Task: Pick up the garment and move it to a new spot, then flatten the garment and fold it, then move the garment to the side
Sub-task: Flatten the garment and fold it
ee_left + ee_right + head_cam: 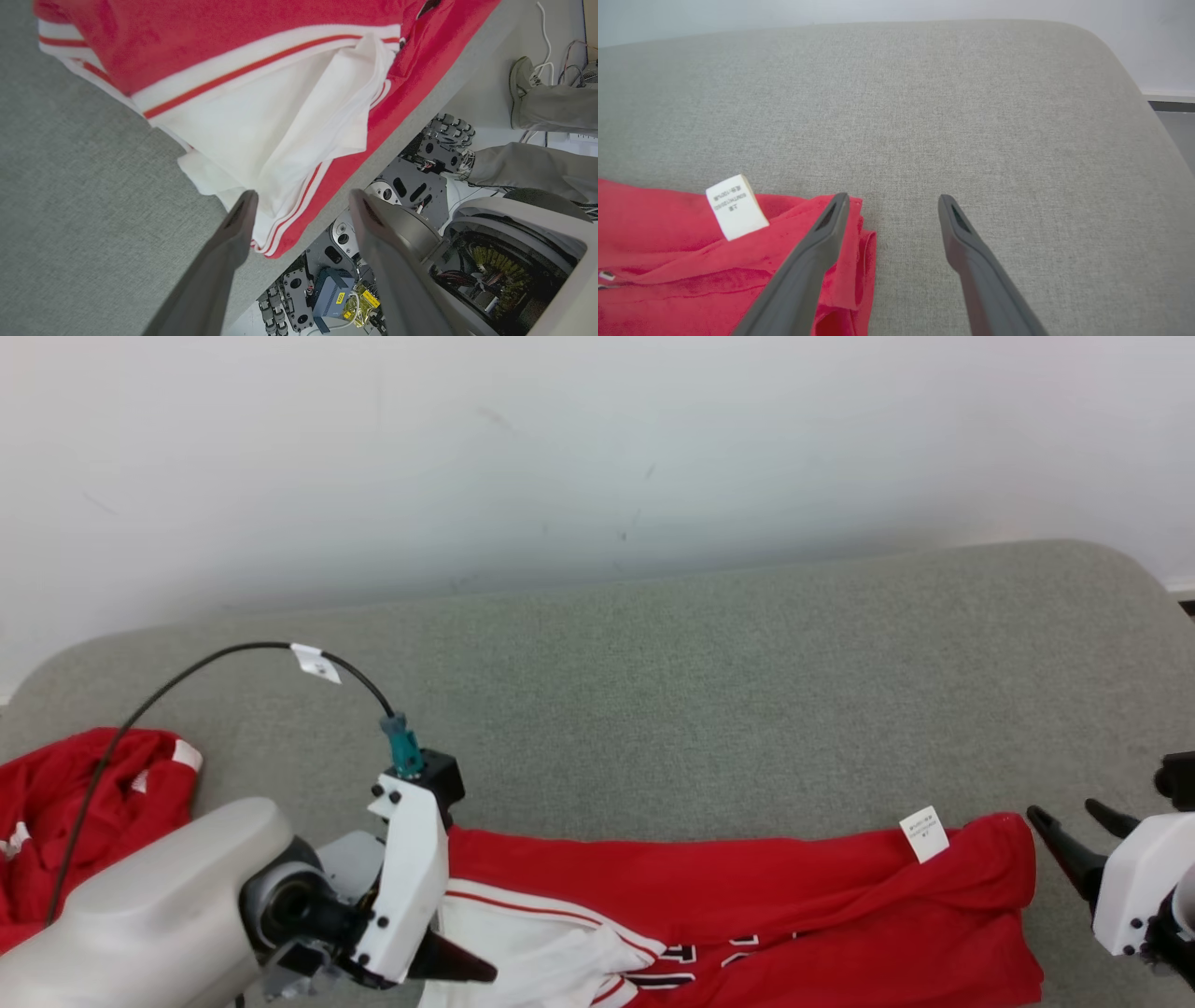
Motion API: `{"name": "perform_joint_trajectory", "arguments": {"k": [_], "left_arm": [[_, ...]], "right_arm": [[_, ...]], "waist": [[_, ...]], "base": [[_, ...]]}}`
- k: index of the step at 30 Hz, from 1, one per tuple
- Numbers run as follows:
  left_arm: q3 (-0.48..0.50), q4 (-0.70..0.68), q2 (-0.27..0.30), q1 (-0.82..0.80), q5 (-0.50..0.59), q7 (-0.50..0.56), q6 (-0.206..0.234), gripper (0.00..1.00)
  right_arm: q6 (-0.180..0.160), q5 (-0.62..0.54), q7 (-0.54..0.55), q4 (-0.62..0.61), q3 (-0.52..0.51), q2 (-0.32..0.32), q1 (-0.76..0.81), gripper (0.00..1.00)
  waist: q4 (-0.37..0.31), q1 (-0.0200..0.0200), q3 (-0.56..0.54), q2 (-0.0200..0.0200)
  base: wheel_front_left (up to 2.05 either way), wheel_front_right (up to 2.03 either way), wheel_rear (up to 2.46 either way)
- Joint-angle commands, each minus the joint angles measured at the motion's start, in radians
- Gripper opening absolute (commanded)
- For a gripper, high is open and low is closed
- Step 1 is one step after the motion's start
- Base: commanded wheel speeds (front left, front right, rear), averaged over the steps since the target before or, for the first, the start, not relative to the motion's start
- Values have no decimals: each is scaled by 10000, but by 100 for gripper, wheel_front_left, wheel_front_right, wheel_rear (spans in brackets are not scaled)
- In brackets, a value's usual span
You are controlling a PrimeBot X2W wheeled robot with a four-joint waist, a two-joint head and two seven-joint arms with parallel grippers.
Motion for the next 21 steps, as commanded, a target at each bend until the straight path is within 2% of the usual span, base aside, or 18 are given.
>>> {"name": "perform_joint_trajectory", "arguments": {"k": [1, 6, 11, 14, 17, 21], "left_arm": [[53, 12, 51, 88, 49, -89, -44, 100], [496, -142, 210, -59, 298, -1042, -85, 100], [1142, -306, 496, 5, 973, -2911, 75, 100], [1583, -372, 603, 332, 1394, -4443, 415, 100], [2067, -432, 748, 793, 1812, -6105, 931, 100], [2622, -704, 877, 1544, 2222, -8131, 1829, 100]], "right_arm": [[-23, 66, -81, -51, -25, -78, 65, 100], [-23, 280, -841, -353, -242, -370, 98, 100], [-23, 248, -1827, -816, -611, -523, 90, 100], [-23, 137, -2473, -1051, -930, -519, 239, 100], [-23, 17, -2998, -1154, -1515, -423, 478, 100], [-23, -592, -3217, -1048, -2912, -219, 1071, 100]], "waist": [[32, 1, -110, 0], [99, 1, -469, 0], [164, 1, -658, 0], [197, 1, -753, 0], [239, 1, -833, 0], [353, 1, -921, 0]], "base": [[0, 0, 0], [0, 0, 0], [0, 0, 0], [0, 0, 0], [0, 0, 0], [0, 0, 0]]}}
